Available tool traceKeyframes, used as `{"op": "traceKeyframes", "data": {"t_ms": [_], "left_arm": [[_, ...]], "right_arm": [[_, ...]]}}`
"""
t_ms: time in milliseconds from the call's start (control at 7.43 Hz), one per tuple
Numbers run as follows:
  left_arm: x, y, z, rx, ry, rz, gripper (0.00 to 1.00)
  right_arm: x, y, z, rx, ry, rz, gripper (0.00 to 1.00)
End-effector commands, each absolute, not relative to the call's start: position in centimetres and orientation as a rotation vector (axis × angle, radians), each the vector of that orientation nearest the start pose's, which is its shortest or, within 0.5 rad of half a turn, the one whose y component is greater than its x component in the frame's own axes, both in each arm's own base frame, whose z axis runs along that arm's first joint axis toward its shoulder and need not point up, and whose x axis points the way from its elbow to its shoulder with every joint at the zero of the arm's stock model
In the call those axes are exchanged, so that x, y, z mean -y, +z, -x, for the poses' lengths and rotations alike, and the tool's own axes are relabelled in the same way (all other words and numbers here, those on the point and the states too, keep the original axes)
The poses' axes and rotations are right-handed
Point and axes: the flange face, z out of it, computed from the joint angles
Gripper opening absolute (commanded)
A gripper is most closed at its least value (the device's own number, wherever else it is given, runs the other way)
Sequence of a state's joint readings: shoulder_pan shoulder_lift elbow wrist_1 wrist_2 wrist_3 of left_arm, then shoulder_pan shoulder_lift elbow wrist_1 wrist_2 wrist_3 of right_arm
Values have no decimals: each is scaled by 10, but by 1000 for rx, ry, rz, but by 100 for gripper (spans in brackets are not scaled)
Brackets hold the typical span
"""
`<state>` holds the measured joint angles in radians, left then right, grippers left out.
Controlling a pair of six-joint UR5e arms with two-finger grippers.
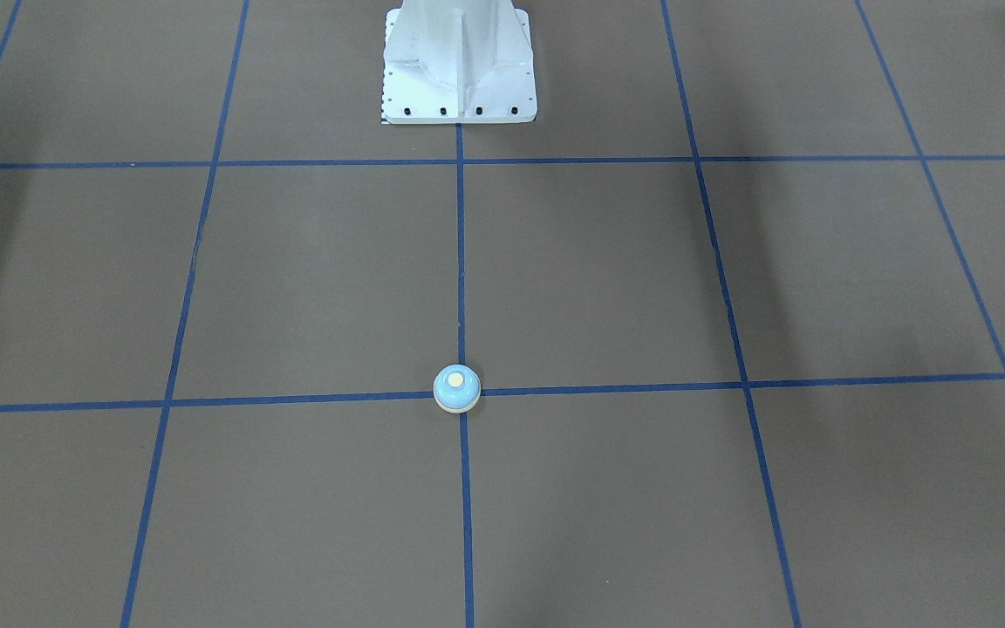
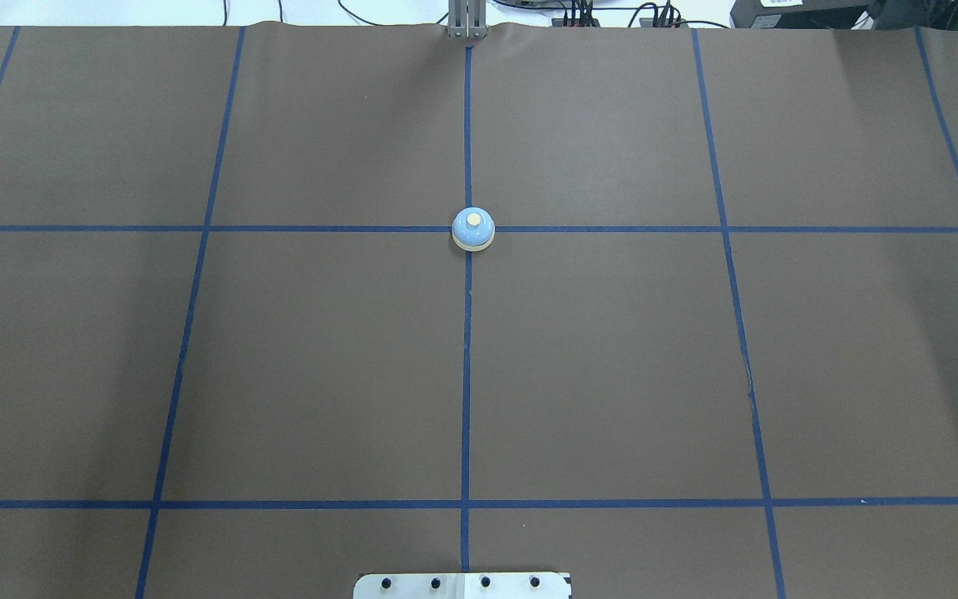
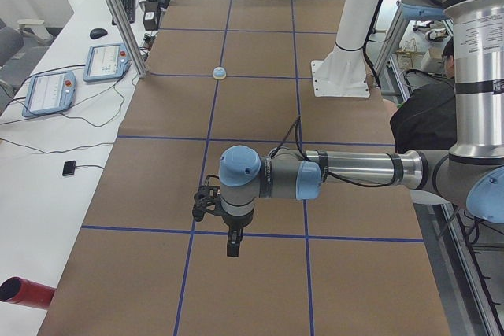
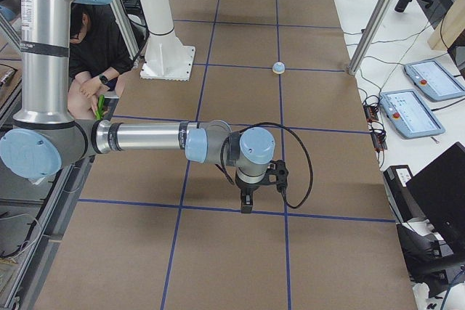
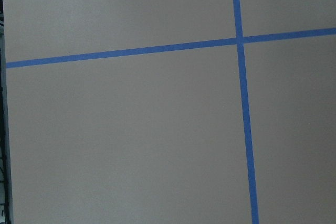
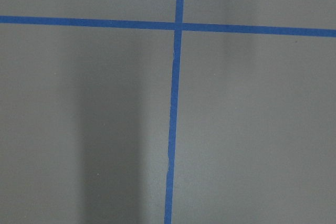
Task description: Place and press bell with both arms
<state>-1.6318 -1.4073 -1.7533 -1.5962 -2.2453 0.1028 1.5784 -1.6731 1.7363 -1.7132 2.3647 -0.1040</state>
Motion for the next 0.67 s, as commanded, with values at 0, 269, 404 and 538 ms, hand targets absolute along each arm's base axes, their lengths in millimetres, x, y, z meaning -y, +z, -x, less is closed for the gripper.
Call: {"op": "traceKeyframes", "data": {"t_ms": [0,269,404,538], "left_arm": [[421,649,96,-669,60,-96,100],[422,650,96,-669,60,-96,100],[422,651,97,-668,57,-92,100],[426,650,97,-665,60,-96,100]], "right_arm": [[442,635,-66,795,-61,24,99],[442,635,-66,795,-62,23,99],[442,635,-66,794,-63,22,99],[442,637,-66,794,-62,23,99]]}}
